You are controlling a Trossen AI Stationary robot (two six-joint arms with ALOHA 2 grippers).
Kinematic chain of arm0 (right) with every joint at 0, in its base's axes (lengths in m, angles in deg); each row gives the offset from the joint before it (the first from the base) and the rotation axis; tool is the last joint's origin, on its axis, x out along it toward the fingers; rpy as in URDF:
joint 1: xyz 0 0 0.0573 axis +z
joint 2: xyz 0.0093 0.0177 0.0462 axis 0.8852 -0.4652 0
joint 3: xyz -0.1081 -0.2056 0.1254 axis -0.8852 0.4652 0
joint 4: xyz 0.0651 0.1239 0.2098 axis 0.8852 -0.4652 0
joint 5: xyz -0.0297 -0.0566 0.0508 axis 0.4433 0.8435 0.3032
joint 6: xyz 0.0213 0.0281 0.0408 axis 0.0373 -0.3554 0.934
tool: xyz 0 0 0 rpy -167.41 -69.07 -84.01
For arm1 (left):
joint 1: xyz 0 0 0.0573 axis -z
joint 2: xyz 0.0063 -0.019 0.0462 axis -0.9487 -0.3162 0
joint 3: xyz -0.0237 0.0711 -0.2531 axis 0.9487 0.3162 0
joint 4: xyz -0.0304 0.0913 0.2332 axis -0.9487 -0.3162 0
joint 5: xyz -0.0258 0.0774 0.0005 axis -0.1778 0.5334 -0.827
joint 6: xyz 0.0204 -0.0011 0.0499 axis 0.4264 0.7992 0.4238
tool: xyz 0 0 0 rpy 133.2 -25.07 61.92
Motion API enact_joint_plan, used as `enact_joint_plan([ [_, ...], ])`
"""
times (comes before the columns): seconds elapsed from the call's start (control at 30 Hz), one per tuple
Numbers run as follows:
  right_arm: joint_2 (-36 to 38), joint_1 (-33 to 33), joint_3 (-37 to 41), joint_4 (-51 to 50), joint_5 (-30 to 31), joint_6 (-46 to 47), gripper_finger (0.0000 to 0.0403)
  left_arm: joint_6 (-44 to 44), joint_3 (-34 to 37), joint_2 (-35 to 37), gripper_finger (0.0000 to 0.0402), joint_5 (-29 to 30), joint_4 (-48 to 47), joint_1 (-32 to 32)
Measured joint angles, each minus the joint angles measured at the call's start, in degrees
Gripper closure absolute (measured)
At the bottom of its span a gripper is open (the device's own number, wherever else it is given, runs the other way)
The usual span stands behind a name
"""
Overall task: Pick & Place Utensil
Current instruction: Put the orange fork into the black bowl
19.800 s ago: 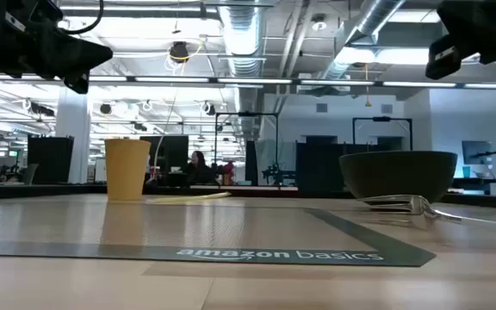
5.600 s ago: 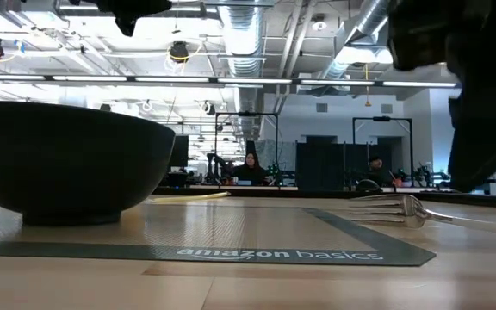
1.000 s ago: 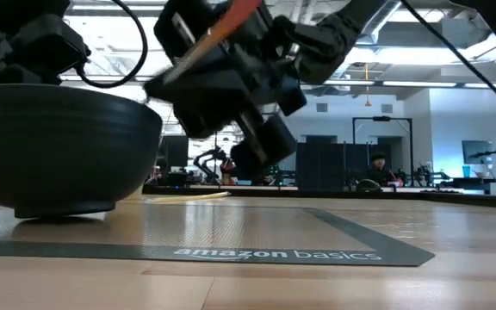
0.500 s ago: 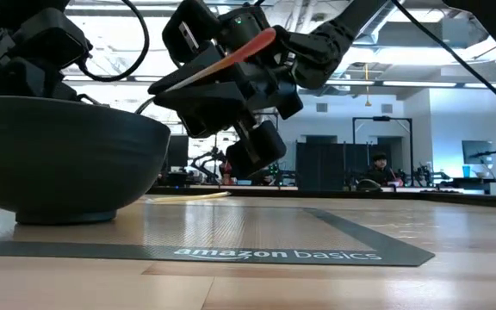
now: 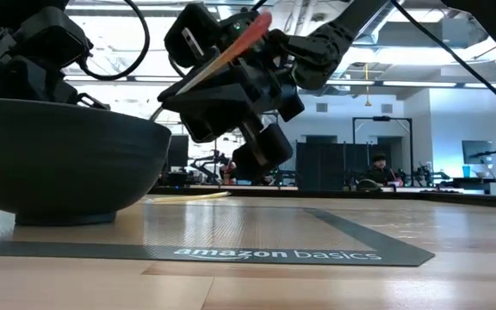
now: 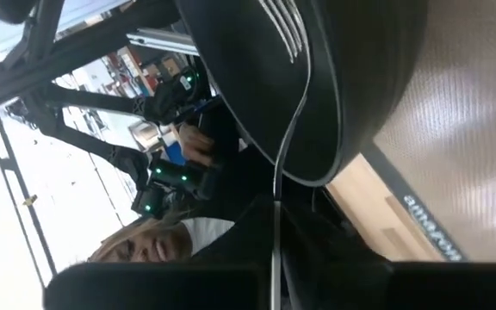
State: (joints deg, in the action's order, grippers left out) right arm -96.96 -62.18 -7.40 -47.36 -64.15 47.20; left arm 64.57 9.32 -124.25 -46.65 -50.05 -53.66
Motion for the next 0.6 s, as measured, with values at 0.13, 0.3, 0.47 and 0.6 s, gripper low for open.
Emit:
enact_joint_plan([
  [0.13,0.0,0.0,0.0,-0.2,-1.3,5.3,0.0383,0.0,0.0,0.0,0.0398,0.0,0.4,0.0],
  [0.3,0.0,0.2,0.0,0.5,-1.3,9.4,0.0389,0.0,0.0,0.0,0.0398,0.0,0.5,0.0],
  [0.47,0.0,1.2,0.0,0.8,-1.3,14.9,0.0394,0.0,0.0,0.0,0.0398,0.0,2.0,0.0],
  [0.6,-0.5,1.6,-0.9,1.8,-1.1,15.7,0.0381,0.0,0.0,0.0,0.0398,0.0,3.4,0.0],
])
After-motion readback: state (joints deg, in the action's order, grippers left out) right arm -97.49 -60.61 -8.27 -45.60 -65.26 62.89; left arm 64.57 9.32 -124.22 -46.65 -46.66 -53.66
